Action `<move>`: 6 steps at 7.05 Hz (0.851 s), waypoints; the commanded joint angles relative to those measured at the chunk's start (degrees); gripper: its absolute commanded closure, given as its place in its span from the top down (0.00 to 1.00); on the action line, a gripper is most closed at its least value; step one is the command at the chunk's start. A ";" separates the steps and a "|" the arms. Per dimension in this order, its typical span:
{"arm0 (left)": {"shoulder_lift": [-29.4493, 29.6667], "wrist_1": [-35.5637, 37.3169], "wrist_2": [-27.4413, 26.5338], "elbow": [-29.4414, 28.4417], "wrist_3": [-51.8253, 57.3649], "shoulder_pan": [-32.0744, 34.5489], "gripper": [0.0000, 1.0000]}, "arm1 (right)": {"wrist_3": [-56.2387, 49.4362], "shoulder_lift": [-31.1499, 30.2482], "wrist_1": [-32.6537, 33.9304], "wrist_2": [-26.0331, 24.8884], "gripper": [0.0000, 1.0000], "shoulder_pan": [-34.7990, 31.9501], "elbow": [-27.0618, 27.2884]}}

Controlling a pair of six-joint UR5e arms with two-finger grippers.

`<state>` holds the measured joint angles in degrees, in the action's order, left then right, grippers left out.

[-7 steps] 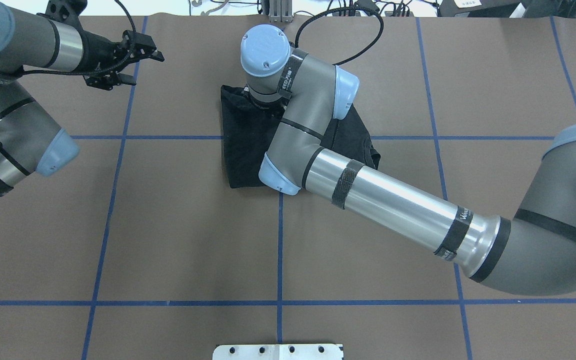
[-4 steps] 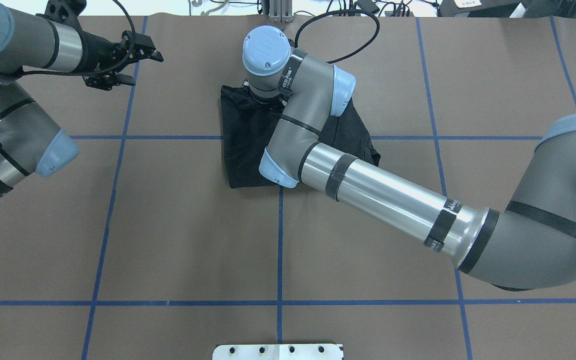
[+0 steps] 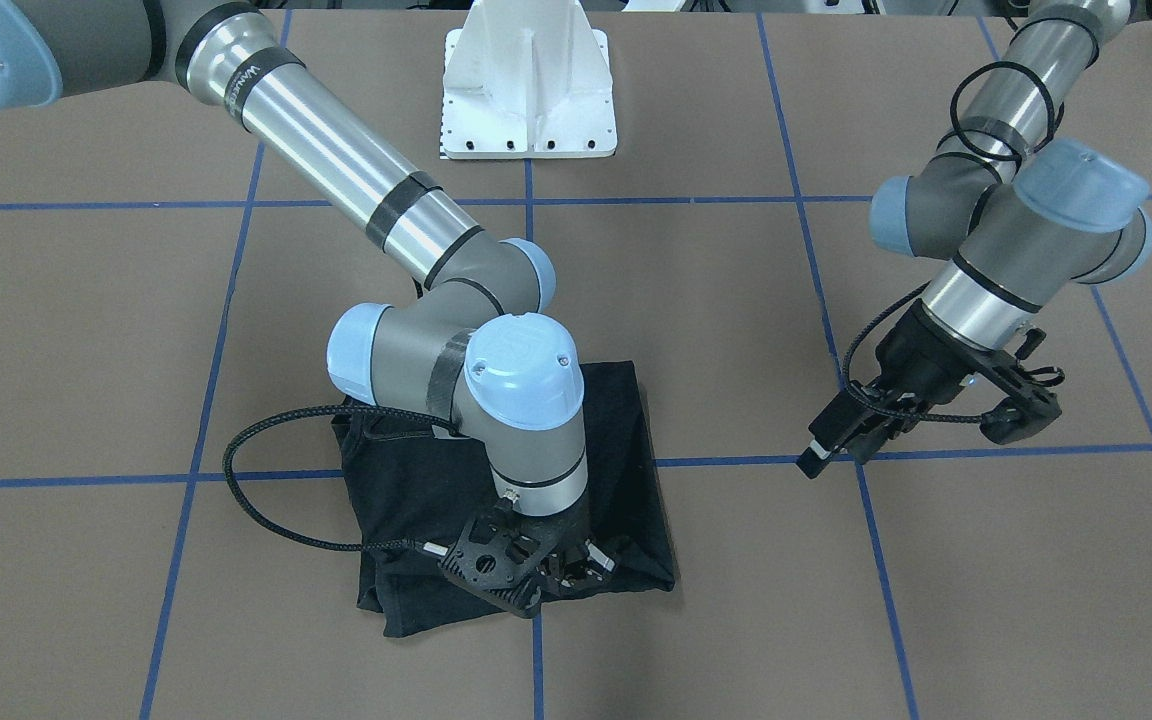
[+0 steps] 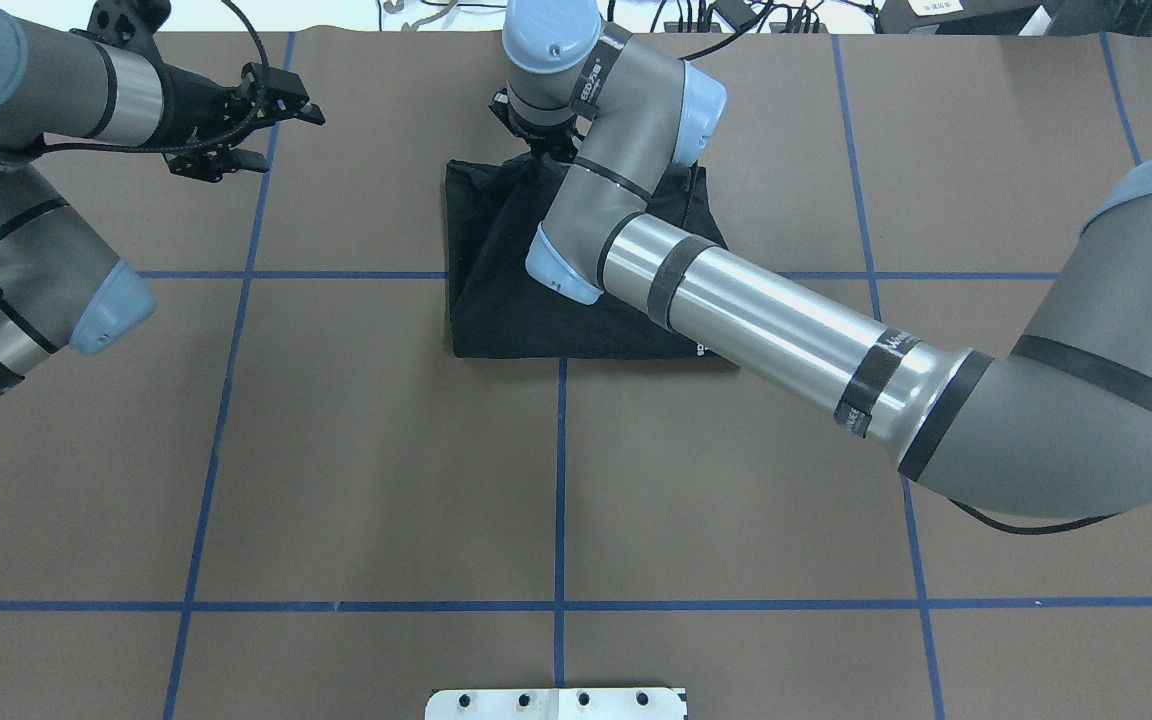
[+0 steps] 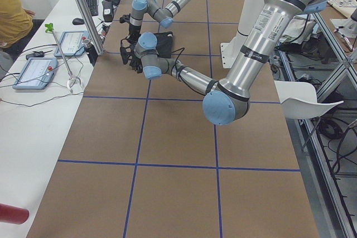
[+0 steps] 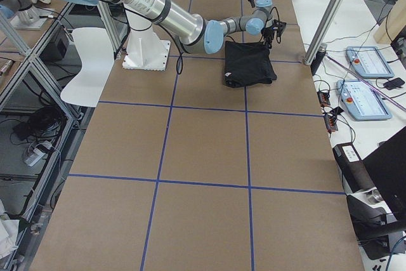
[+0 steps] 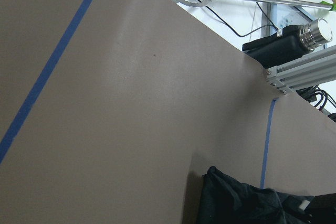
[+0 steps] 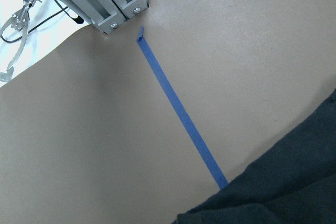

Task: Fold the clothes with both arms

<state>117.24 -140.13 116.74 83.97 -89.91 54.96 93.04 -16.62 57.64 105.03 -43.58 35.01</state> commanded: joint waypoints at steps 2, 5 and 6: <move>-0.25 0.47 0.60 1.01 5.31 1.03 0.98 | -8.51 -4.61 15.57 7.81 0.00 -5.19 14.03; -10.94 0.47 0.69 6.36 27.17 4.70 0.98 | -25.04 -26.37 22.78 12.80 0.00 -11.50 35.42; -15.41 0.47 1.82 8.03 36.82 7.51 0.98 | -33.19 -35.14 22.69 14.57 0.00 -15.01 40.95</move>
<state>106.78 -139.66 117.69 89.92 -63.72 59.66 68.59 -41.72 79.95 117.07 -54.69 69.06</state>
